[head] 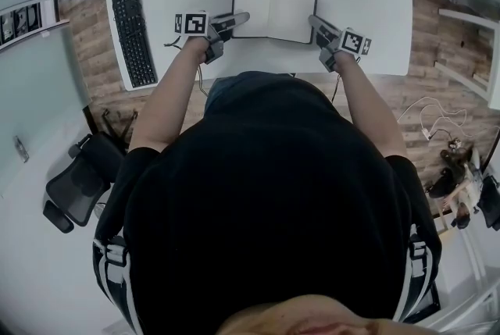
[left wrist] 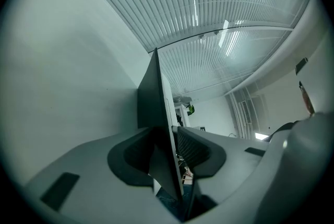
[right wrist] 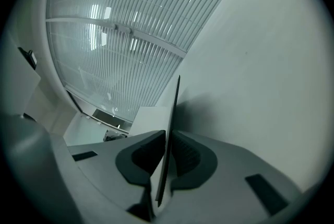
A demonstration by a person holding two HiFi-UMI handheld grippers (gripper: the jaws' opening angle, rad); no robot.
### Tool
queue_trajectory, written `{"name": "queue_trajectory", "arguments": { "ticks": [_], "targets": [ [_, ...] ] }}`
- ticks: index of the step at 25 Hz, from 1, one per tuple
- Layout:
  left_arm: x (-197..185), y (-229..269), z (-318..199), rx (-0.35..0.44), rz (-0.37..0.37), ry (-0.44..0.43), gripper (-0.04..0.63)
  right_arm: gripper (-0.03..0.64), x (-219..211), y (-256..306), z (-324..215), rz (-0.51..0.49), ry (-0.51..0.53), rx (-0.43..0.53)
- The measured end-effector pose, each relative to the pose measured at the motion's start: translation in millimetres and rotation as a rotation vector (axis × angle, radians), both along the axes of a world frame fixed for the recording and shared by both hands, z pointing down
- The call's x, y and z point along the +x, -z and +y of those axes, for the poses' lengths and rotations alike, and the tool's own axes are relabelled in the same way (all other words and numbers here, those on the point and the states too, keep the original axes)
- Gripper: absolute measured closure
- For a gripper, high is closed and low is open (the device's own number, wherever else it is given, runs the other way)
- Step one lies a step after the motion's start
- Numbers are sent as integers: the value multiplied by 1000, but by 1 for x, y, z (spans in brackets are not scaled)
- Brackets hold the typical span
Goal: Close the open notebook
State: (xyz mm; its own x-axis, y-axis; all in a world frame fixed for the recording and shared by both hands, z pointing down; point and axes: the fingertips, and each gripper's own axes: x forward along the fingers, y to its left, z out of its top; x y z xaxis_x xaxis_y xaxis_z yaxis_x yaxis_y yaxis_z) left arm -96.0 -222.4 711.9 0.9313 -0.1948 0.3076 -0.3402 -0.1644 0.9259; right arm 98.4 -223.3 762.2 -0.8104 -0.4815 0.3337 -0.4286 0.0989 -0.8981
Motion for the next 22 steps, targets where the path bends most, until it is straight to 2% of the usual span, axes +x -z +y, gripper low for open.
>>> {"name": "queue_trajectory", "arguments": {
  "ticks": [13, 22],
  "targets": [
    [40, 34, -5, 31, 33, -14, 448, 555, 3, 1, -1, -25, -27, 0],
    [78, 47, -4, 32, 114, -57, 448, 555, 4, 3, -2, -32, -36, 0]
  ]
}}
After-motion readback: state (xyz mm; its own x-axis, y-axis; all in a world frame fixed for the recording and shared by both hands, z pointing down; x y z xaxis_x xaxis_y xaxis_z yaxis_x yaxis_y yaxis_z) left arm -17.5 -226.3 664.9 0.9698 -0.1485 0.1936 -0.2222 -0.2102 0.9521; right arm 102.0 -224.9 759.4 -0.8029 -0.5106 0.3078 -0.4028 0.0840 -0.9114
